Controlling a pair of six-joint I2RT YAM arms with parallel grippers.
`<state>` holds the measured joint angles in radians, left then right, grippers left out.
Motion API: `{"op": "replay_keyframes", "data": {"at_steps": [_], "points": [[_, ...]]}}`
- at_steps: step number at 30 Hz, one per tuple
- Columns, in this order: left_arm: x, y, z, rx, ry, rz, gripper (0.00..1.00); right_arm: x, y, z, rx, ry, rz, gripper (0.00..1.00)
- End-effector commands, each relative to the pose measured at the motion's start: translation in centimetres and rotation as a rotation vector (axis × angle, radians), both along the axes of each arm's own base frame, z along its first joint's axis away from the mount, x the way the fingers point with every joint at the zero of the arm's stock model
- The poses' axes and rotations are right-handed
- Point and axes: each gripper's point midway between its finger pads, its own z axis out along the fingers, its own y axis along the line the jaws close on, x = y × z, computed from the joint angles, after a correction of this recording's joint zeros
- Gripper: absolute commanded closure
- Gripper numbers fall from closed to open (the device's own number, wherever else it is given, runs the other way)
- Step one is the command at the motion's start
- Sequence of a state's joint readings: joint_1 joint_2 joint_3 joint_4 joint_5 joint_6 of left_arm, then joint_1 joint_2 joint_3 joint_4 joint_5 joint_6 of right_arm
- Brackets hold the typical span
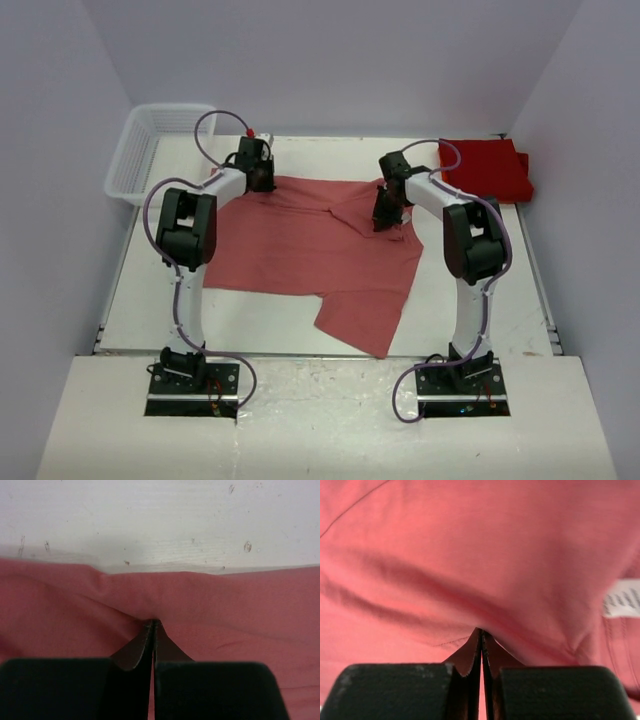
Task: Fold and stack the t-shirts
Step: Fold the flattened tshirt in 1/3 of the way
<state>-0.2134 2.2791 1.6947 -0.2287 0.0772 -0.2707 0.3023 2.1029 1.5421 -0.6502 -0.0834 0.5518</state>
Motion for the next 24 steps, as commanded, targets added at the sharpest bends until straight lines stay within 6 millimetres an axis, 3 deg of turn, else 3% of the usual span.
{"op": "replay_keyframes", "data": {"at_steps": [1, 7, 9, 14, 16, 24], "points": [[-4.5, -0.2, -3.0, 0.115, 0.137, 0.012, 1.00, 0.4, -2.3, 0.5, -0.108, 0.024, -0.120, 1.00], [-7.8, -2.2, -4.1, 0.141, 0.192, 0.008, 1.00, -0.5, -2.6, 1.0, -0.106, 0.124, -0.190, 1.00], [-8.4, -3.7, -3.8, 0.143, 0.177, -0.017, 1.00, -1.1, -2.9, 1.4, -0.104, 0.119, -0.230, 1.00], [-10.4, -6.7, -5.2, 0.171, 0.199, -0.080, 1.00, -1.4, -3.5, 2.4, -0.096, 0.086, -0.295, 1.00], [-11.0, -7.0, -5.8, 0.182, 0.212, -0.083, 1.00, -1.2, -3.9, 2.7, -0.093, 0.081, -0.296, 1.00], [-12.3, -8.4, -6.9, 0.194, 0.232, -0.093, 1.00, -1.7, -7.9, 3.4, -0.079, 0.111, -0.386, 1.00]]}}
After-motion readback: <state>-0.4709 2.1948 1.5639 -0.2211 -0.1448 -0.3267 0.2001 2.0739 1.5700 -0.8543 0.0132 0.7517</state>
